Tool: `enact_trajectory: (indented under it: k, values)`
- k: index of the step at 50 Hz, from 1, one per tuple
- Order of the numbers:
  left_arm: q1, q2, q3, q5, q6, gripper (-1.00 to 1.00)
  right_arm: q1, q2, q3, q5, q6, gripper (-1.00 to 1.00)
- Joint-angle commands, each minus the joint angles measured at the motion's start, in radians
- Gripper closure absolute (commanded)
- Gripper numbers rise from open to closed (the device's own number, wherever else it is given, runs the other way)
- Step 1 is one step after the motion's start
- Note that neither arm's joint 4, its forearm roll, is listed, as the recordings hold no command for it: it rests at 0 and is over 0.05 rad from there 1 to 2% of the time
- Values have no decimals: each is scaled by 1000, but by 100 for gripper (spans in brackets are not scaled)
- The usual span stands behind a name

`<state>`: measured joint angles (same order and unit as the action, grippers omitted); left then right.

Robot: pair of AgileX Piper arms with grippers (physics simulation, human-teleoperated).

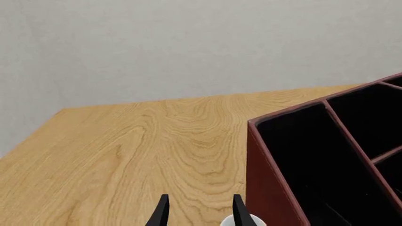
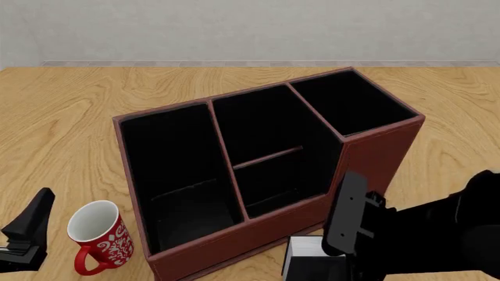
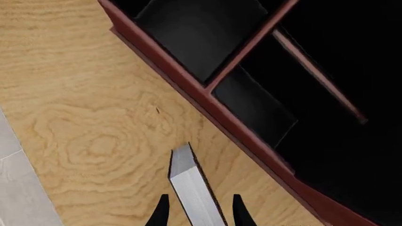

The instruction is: Pick up the book and place it in the right compartment of the caddy.

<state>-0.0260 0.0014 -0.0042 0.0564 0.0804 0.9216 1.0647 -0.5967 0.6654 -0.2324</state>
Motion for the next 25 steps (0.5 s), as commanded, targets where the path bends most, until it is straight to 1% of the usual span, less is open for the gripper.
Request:
enact_trajectory:
  k: [1, 11, 13, 19, 20, 22, 23, 25]
  values:
    - [1, 0, 2, 0, -1, -100, -14, 0, 15, -2, -13, 100]
    - [-1, -1, 3, 0, -5, -100, -2, -2, 1, 17, -12, 100]
    - [-1, -1, 3, 0, -6, -100, 11, 1, -2, 21, -3, 100]
    - [-1, -1, 2, -1, -7, -100, 3, -8, -10, 40, -14, 100]
    - [-1, -1, 2, -1, -6, -100, 18, -5, -15, 44, -4, 100]
    - [1, -1, 2, -2, -7, -100, 17, -7, -17, 49, -3, 100]
    - [-1, -1, 1, -2, -10, -100, 35, -9, -25, 58, 13, 100]
    - [-1, -1, 1, -2, -10, -100, 39, -9, -25, 62, 17, 100]
